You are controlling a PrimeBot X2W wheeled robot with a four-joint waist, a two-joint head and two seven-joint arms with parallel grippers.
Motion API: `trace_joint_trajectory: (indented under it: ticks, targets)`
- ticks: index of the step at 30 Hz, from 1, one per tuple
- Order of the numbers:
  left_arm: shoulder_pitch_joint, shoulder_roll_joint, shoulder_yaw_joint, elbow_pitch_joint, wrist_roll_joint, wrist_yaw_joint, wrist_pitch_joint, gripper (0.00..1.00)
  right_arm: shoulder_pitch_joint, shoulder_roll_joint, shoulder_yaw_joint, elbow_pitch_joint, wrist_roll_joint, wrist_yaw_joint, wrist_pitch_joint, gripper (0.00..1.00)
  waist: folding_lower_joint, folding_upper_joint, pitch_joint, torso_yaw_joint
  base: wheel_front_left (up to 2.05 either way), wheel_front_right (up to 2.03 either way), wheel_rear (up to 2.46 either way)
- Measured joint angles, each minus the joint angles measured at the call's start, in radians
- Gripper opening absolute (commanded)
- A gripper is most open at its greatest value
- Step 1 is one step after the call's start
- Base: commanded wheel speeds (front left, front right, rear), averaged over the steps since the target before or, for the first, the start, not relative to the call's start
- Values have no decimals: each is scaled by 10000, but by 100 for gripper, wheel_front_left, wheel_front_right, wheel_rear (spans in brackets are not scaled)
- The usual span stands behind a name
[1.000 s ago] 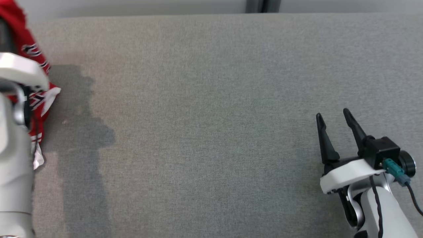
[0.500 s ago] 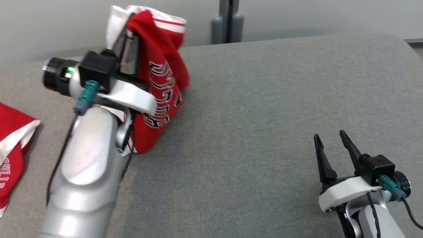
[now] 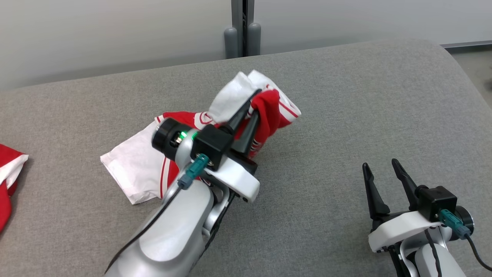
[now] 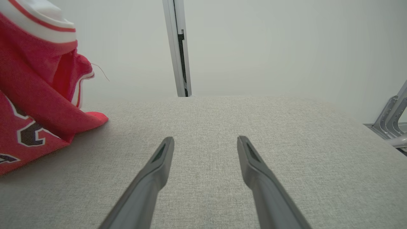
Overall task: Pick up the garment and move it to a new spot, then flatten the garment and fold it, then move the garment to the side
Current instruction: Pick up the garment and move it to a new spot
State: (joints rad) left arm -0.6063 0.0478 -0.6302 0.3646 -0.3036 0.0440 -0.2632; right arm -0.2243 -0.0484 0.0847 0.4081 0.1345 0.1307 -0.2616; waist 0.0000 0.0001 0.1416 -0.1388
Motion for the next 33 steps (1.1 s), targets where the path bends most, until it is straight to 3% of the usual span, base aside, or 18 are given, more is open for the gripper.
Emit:
trace_joint_trajectory:
  ticks: [1,2,3,4,9,18,26,33]
  targets:
    - [44,2,-159,58,-19,79,-2,0,-1,0,17,0,31,0,0,100,0,0,3,3,0,0,0]
    - [91,-8,-276,180,-48,123,-2,9,-1,2,29,-6,50,0,0,100,0,0,8,7,0,0,0]
    - [163,-10,-305,276,-56,215,0,48,-2,2,44,-12,75,0,0,100,0,0,15,16,0,0,0]
    - [234,-12,-288,393,-46,290,0,100,-2,0,48,-21,92,0,0,100,0,0,22,31,0,0,0]
    - [857,69,322,823,343,453,0,100,-19,2,71,-209,90,0,0,100,0,0,4,166,0,0,0]
    - [2902,681,2439,504,947,761,-2,100,206,-2,-10,-318,-84,0,0,100,0,0,-432,538,0,0,0]
    - [4640,667,4316,29,1158,989,-2,100,442,6,157,-293,-77,0,0,100,0,0,-963,955,0,0,0]
    - [5849,399,5373,-477,1567,1005,-2,100,670,8,313,-255,79,0,0,100,0,0,-1250,1099,0,0,0]
